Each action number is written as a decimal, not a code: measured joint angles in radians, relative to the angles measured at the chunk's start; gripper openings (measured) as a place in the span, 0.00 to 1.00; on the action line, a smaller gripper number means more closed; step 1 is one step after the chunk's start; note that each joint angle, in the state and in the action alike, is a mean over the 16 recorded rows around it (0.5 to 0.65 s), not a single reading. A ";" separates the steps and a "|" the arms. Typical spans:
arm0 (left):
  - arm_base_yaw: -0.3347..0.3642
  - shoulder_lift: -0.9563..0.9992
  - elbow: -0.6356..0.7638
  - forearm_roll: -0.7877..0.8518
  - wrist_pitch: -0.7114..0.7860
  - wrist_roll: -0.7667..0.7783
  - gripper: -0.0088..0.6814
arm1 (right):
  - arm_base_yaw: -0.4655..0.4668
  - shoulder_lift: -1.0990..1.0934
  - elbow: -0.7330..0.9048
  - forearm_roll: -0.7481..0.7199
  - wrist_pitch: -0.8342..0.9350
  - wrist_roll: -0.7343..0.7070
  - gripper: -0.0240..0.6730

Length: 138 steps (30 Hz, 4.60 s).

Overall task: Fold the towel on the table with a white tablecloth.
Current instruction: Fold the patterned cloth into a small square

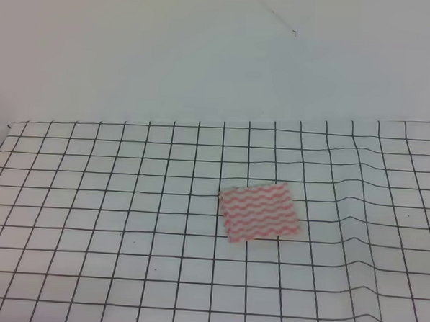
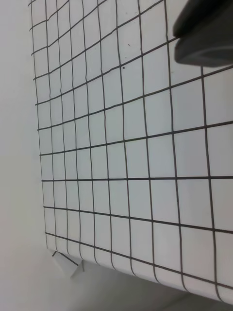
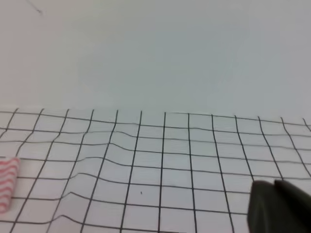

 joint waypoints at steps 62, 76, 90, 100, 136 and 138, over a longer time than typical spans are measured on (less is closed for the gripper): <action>0.000 0.003 0.000 0.002 0.000 0.000 0.01 | -0.014 -0.269 0.264 -0.645 0.091 0.698 0.03; 0.000 0.004 0.000 0.002 -0.003 0.000 0.01 | 0.060 -0.274 0.264 -0.645 0.082 0.699 0.03; 0.000 0.004 0.000 0.002 -0.002 0.000 0.01 | 0.093 -0.273 0.264 -0.645 0.082 0.700 0.03; 0.000 0.004 0.000 0.002 -0.001 0.000 0.01 | 0.093 -0.269 0.264 -0.645 0.082 0.700 0.03; 0.000 0.005 0.000 0.002 -0.001 0.000 0.01 | 0.093 -0.267 0.264 -0.645 0.082 0.698 0.03; 0.000 0.005 0.000 0.002 -0.001 0.000 0.01 | 0.093 -0.267 0.264 -0.645 0.082 0.697 0.03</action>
